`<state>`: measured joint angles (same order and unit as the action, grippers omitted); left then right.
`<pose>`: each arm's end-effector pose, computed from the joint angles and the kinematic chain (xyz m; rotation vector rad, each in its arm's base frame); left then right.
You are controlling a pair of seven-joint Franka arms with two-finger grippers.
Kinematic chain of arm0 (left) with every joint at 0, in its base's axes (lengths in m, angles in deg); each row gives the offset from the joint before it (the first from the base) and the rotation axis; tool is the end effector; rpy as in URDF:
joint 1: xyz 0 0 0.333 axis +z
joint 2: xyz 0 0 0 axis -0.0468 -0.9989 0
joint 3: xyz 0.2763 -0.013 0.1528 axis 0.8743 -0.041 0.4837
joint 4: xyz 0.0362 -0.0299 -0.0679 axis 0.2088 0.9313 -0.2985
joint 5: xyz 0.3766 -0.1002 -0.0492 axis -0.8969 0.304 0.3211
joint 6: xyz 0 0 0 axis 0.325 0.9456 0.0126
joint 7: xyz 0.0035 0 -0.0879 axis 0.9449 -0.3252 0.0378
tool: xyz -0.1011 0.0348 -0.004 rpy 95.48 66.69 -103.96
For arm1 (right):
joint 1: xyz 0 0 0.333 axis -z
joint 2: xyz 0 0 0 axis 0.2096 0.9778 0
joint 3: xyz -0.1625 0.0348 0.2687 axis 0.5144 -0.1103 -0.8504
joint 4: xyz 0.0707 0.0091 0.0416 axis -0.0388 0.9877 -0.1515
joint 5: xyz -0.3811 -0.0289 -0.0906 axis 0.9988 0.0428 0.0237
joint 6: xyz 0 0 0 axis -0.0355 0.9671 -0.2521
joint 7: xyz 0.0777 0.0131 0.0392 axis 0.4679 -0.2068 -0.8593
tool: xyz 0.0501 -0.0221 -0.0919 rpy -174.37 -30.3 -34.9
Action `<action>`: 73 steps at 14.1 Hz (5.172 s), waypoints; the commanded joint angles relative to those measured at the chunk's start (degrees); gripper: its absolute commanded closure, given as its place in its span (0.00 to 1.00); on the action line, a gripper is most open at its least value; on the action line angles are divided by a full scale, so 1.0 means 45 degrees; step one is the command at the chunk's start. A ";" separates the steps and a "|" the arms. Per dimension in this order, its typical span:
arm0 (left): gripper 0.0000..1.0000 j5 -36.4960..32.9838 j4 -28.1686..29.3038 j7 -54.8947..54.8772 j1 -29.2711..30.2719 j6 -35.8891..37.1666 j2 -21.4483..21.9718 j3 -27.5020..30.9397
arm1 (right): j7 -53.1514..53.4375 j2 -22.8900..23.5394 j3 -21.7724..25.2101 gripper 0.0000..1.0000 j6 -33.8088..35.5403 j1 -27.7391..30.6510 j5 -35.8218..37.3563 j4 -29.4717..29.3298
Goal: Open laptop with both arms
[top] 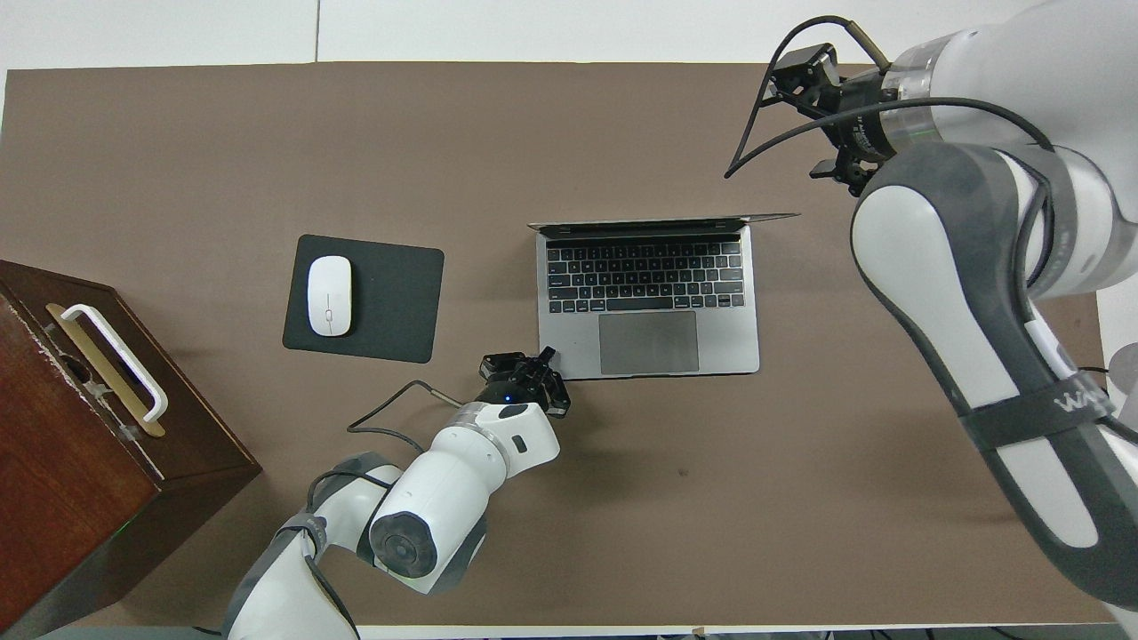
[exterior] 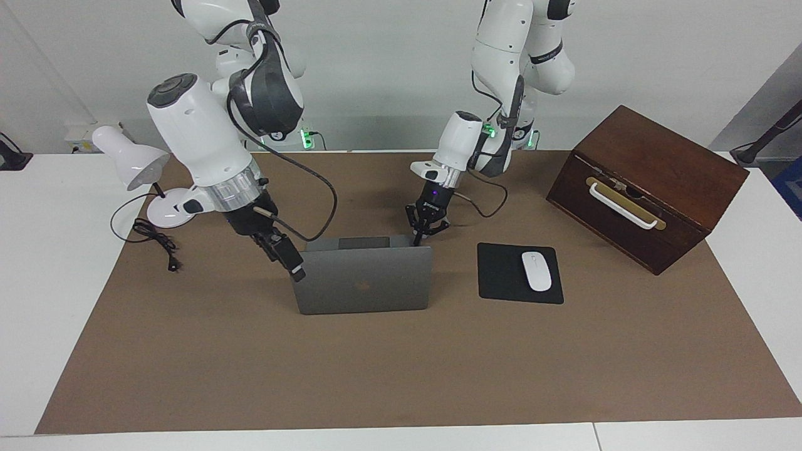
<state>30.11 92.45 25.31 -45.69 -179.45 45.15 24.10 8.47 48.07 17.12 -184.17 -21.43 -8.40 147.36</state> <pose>0.3875 -0.3455 0.2662 2.6094 -0.7405 0.9641 0.6667 0.1175 0.5326 -2.5869 1.0418 -0.2170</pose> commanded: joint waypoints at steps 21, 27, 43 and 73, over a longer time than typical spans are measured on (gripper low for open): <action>1.00 0.0333 -0.2592 -0.0206 0.3030 0.9879 0.4707 0.0072 | -1.1066 -0.3334 0.0052 0.00 0.4629 0.2093 0.3703 0.0143; 1.00 0.0139 -0.5232 -0.1242 0.4828 1.5295 0.5567 0.0072 | -1.1067 -0.3589 0.0168 0.00 0.4863 0.2132 0.3625 0.0476; 1.00 -0.1658 -0.8457 -0.3919 0.9281 2.2468 0.6096 0.0072 | -1.0970 -0.3882 0.0189 0.00 0.4844 0.2093 0.3488 0.1004; 0.00 -0.2362 -1.1012 -0.2142 0.9655 2.3774 0.4126 0.0365 | -1.1009 -0.4253 0.0169 0.00 0.6738 0.2093 0.3488 0.1277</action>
<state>20.58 49.11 14.45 -1.60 -77.64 66.80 25.48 -39.85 30.55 18.23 -154.18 -12.57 7.36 151.37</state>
